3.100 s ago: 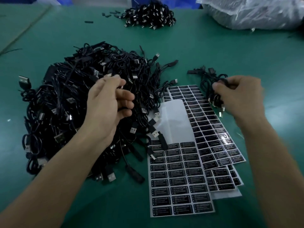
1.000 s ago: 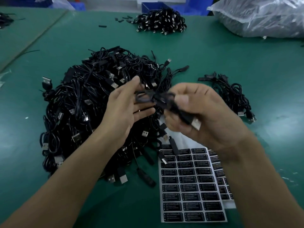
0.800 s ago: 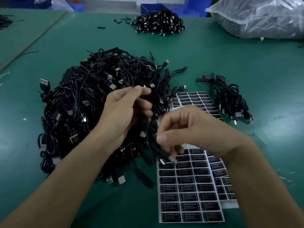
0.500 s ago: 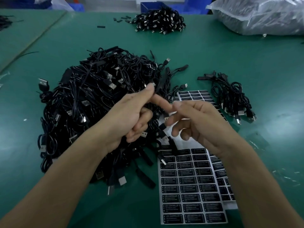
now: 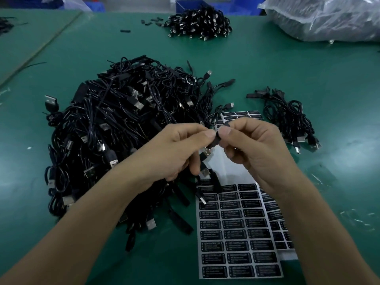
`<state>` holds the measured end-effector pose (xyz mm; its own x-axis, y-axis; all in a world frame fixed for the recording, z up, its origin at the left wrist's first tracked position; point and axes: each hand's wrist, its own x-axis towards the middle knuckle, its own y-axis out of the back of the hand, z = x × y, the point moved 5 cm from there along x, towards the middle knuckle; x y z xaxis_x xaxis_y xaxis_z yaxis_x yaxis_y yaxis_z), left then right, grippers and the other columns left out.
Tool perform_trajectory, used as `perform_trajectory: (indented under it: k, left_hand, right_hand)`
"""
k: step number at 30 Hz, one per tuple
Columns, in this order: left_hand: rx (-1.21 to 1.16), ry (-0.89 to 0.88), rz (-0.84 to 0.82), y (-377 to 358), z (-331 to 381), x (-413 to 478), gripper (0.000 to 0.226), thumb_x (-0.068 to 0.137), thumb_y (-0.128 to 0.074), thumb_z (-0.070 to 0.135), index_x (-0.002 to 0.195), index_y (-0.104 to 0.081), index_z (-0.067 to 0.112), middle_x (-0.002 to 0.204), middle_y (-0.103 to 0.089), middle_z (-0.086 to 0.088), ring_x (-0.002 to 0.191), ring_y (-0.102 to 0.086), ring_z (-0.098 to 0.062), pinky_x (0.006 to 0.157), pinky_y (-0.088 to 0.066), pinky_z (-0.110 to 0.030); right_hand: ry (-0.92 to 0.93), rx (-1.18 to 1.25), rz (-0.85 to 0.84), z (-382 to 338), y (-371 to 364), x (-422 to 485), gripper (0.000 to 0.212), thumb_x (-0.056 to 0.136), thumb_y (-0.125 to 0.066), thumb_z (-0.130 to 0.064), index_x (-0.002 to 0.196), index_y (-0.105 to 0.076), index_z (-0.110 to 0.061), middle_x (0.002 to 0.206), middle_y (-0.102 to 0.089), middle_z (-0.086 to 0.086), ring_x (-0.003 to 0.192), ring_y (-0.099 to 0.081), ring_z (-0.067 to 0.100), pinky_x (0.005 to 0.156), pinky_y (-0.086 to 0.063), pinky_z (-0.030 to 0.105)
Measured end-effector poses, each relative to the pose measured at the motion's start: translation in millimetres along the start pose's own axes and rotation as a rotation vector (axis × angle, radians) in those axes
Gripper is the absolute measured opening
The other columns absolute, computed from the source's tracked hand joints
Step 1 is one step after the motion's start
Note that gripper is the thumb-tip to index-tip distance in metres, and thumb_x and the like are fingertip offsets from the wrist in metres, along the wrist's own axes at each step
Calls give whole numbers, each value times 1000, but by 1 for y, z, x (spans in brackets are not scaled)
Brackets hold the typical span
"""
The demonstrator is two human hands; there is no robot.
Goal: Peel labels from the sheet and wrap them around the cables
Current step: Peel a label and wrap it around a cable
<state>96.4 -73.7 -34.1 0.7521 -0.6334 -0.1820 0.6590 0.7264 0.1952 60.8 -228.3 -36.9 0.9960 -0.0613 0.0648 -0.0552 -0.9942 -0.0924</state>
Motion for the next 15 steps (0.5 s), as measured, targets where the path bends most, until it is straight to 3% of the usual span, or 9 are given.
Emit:
perform_trajectory:
  k: [5,9,12,15]
  left_hand:
    - [14,-66,89,-3,-5,5,31,101,-52,32,94,-76,14,46,-53,7,30,-33,0,34,-27,-10]
    - [73,-76,102,-9,-9,7,33,105,-48,25,83,-71,13,52,-62,5,33,-44,0,39,-35,-9]
    - [155,-48,112,-16,-15,6,35,105,-45,27,77,-64,15,59,-67,5,44,-55,-5,43,-44,-17]
    - [304,-111,147,-26,-13,2,37,105,-41,29,76,-57,13,67,-70,9,48,-59,-6,42,-44,-20]
  right_hand:
    - [7,-103,20,-1,7,-2,11,74,-74,-31,70,-76,-21,61,-66,-1,49,-50,7,45,-37,17]
    - [-47,-275,101,4,20,-4,13,85,-75,-30,77,-76,-19,65,-69,-1,55,-58,6,48,-43,18]
    - [-108,-500,285,6,46,-8,13,88,-70,-40,83,-74,-28,80,-73,-12,70,-67,3,68,-58,31]
    - [-181,-473,425,3,64,-14,15,84,-71,-46,92,-71,-33,92,-72,-13,93,-68,10,83,-59,44]
